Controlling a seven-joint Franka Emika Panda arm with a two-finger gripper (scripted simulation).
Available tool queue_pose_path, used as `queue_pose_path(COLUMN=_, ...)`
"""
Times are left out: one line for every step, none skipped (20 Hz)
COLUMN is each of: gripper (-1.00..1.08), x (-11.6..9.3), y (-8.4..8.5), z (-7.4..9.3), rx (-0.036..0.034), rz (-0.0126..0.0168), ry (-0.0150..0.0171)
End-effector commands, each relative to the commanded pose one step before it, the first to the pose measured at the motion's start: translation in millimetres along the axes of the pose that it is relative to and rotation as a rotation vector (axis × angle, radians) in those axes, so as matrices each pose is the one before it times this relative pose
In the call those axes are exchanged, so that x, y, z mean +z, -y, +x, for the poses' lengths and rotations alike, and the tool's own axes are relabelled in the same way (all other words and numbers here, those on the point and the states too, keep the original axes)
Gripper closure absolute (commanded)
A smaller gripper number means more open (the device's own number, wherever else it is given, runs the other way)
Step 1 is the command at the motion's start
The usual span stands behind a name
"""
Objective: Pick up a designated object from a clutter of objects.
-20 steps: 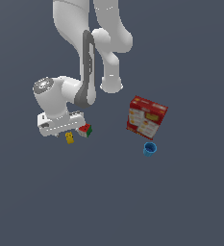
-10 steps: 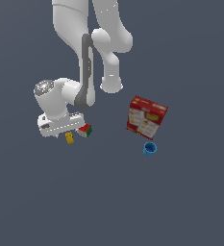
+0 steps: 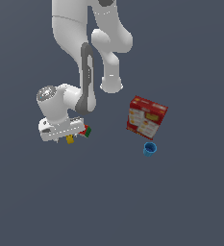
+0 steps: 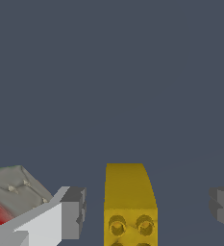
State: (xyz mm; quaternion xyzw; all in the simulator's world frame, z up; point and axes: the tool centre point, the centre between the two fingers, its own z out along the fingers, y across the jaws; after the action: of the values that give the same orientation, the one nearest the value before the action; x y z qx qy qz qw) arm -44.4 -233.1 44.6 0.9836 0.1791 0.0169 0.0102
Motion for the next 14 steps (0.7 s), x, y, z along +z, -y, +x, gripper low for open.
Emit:
queue_pose_path(gripper=-0.92, x=21.1, y=8.79, z=-13.3, rx=0.00287, rz=0.02608, ry=0.02973)
queue_pose_path(gripper=-0.92, x=0.75, y=-0.09, z=0.04, rx=0.0, rz=0.0, ry=0.0)
queue_pose_path(gripper=-0.92, x=0.25, y=-0.03, z=0.02, rx=0.0, rz=0.0, ry=0.0)
queue_pose_path(gripper=1.08, x=0.0, y=0.0, z=0.0, rx=0.0, rz=0.0, ry=0.0)
queue_pose_path(gripper=1.08, x=0.0, y=0.0, z=0.0, rx=0.0, rz=0.0, ry=0.0)
queue_pose_path(gripper=1.08, x=0.0, y=0.0, z=0.0, rx=0.0, rz=0.0, ry=0.0)
queue_pose_path(gripper=1.08, x=0.0, y=0.0, z=0.0, rx=0.0, rz=0.0, ry=0.0)
queue_pose_path(gripper=1.08, x=0.0, y=0.0, z=0.0, rx=0.0, rz=0.0, ry=0.0)
queue_pose_path(gripper=1.08, x=0.0, y=0.0, z=0.0, rx=0.0, rz=0.0, ry=0.0)
queue_pose_path(gripper=1.08, x=0.0, y=0.0, z=0.0, rx=0.0, rz=0.0, ry=0.0)
queue_pose_path(gripper=1.08, x=0.0, y=0.0, z=0.0, rx=0.0, rz=0.0, ry=0.0)
queue_pose_path(gripper=1.08, x=0.0, y=0.0, z=0.0, rx=0.0, rz=0.0, ry=0.0)
queue_pose_path(gripper=1.08, x=0.0, y=0.0, z=0.0, rx=0.0, rz=0.0, ry=0.0)
queue_pose_path(gripper=1.08, x=-9.24, y=-2.98, z=8.27, rx=-0.00579, rz=-0.01393, ry=-0.01633)
